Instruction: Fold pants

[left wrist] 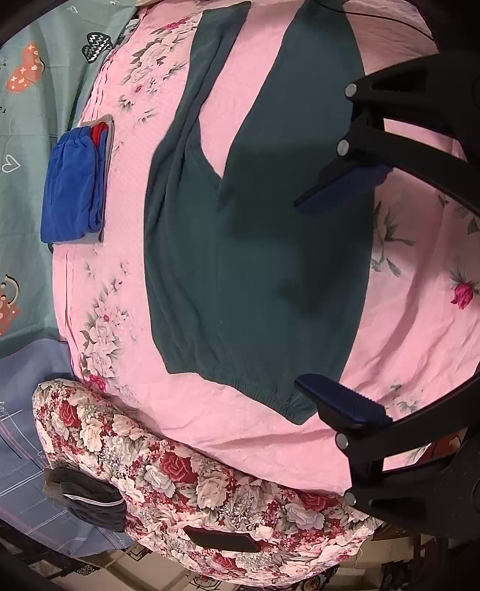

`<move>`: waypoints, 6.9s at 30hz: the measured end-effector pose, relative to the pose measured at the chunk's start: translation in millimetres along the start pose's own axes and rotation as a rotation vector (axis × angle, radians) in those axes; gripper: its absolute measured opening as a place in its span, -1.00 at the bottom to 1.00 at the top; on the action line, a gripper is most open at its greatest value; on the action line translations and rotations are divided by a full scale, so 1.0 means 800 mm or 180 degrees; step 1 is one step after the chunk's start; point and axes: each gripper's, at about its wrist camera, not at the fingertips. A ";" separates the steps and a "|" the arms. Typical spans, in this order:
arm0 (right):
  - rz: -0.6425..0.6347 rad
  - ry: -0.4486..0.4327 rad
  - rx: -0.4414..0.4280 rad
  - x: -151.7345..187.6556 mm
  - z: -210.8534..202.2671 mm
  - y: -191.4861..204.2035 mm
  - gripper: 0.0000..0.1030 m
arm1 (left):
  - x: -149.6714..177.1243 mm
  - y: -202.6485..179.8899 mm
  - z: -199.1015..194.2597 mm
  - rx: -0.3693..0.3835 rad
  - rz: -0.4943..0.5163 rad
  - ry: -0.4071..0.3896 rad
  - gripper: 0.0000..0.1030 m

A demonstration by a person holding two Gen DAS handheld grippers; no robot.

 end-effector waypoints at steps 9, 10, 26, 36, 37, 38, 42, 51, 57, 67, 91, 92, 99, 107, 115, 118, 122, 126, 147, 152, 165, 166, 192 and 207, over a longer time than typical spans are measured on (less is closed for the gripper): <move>-0.0614 -0.0062 -0.0977 -0.022 -0.004 0.155 -0.38 | -0.034 0.027 0.028 -0.0064 0.0206 -0.0182 0.78; -0.0747 -0.0018 -0.1138 -0.025 -0.001 0.187 -0.34 | -0.044 0.033 0.035 -0.0054 0.0264 -0.0229 0.78; -0.1750 0.0948 -0.1785 -0.101 0.149 0.530 -0.17 | -0.206 0.083 0.283 0.0857 0.0582 0.0124 0.09; -0.2377 0.0603 -0.1030 -0.147 0.170 0.585 -0.95 | -0.220 0.071 0.290 0.0531 0.0657 -0.0332 -0.68; -0.2390 0.0515 -0.1024 -0.153 0.172 0.589 -0.95 | -0.226 0.078 0.293 0.0454 0.0541 -0.0350 -0.68; -0.2399 0.0458 -0.0961 -0.155 0.178 0.592 -0.94 | -0.231 0.083 0.297 0.0411 0.0455 -0.0337 -0.68; -0.2253 0.0590 -0.0774 -0.166 0.196 0.582 -0.54 | -0.238 0.114 0.305 0.0365 0.0159 -0.0282 -0.66; -0.0807 0.0126 -0.0652 -0.179 0.089 0.372 -0.29 | -0.204 0.106 0.243 0.1071 0.0392 -0.0527 -0.23; 0.0023 0.0142 0.0378 -0.148 0.060 0.181 0.01 | -0.158 0.043 0.240 0.1306 0.0542 -0.0307 -0.10; 0.0180 0.0364 0.0145 -0.120 0.097 0.111 -0.92 | -0.130 0.029 0.220 0.1031 0.0459 -0.0163 0.12; -0.1386 0.0208 -0.0851 -0.163 0.064 0.363 -0.18 | -0.225 0.042 0.276 0.1148 0.1361 -0.0048 -0.09; -0.1484 0.0284 -0.0961 -0.159 0.070 0.388 -0.18 | -0.223 0.037 0.277 0.1182 0.1474 -0.0038 -0.09; -0.2158 0.0906 -0.1170 -0.139 0.148 0.501 -0.18 | -0.214 0.021 0.287 0.1421 0.1863 -0.0041 -0.09; -0.2727 0.1243 -0.0990 -0.129 0.192 0.530 -0.19 | -0.226 0.030 0.298 0.1675 0.2062 -0.0017 -0.09; -0.2849 0.1185 -0.0995 -0.121 0.160 0.538 -0.99 | -0.236 0.036 0.294 0.1770 0.2116 -0.0114 -0.88; -0.2792 0.1019 -0.1082 -0.120 0.119 0.534 -0.99 | -0.235 0.045 0.275 0.1734 0.2049 -0.0236 -0.92; -0.2928 0.0873 -0.1130 -0.097 0.051 0.531 -0.99 | -0.235 0.079 0.229 0.1700 0.1951 -0.0498 -0.92; -0.3133 0.0800 -0.1147 -0.037 -0.008 0.534 -0.99 | -0.218 0.110 0.172 0.1652 0.1890 -0.0732 -0.92; -0.3085 0.1674 -0.1085 0.192 0.022 0.513 -0.88 | -0.053 0.170 0.175 0.1964 0.0956 -0.0103 -0.70; -0.2644 0.0782 -0.1627 0.117 -0.018 0.584 -0.12 | -0.018 0.131 0.214 0.2006 0.1036 0.0179 -0.60; -0.2490 0.1088 -0.1868 0.054 0.144 0.747 -0.57 | -0.009 0.157 0.227 0.2149 0.0425 0.0248 -0.55; -0.2512 0.1075 -0.1920 0.057 0.141 0.746 -0.62 | -0.016 0.167 0.223 0.2115 0.0422 0.0179 -0.50; -0.3156 0.0709 -0.2489 0.149 0.026 0.756 -0.95 | -0.100 0.208 0.154 0.2696 0.1377 -0.0476 -0.89; -0.2719 0.1179 -0.2321 0.233 0.078 0.750 -0.24 | 0.032 0.222 0.207 0.1893 0.0989 0.0035 0.36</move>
Point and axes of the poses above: each gripper's, at about its wrist camera, not at the fingertips, and z roughly the way its jaws point, y to its left, x to its underside, and after that the axes turned 13 degrees about -x, right-handed
